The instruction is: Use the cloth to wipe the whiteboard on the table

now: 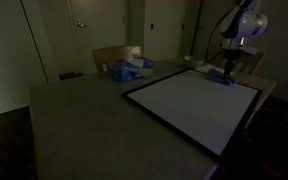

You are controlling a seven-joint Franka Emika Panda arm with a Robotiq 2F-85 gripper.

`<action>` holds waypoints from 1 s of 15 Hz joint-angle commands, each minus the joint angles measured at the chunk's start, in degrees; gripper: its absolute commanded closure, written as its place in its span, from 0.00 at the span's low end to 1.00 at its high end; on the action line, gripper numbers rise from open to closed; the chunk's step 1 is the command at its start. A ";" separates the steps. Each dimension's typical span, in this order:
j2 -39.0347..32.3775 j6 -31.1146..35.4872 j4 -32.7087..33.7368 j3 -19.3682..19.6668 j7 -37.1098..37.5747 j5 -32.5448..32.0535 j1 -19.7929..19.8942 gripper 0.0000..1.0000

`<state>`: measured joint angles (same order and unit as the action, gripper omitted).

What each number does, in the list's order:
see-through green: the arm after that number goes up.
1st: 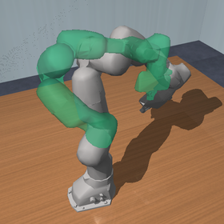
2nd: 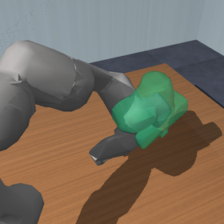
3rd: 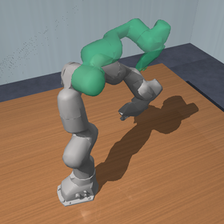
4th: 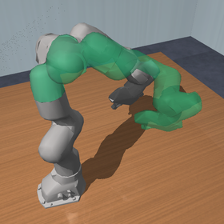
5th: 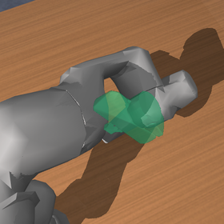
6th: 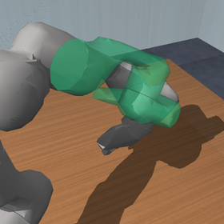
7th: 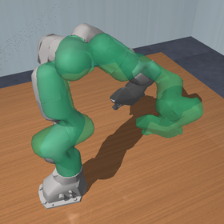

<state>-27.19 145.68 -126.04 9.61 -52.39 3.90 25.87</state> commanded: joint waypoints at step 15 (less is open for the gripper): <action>-13.31 -6.00 19.95 -5.20 3.36 1.03 0.29 0.98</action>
<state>-34.67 139.98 -111.76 6.05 -49.80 3.90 25.87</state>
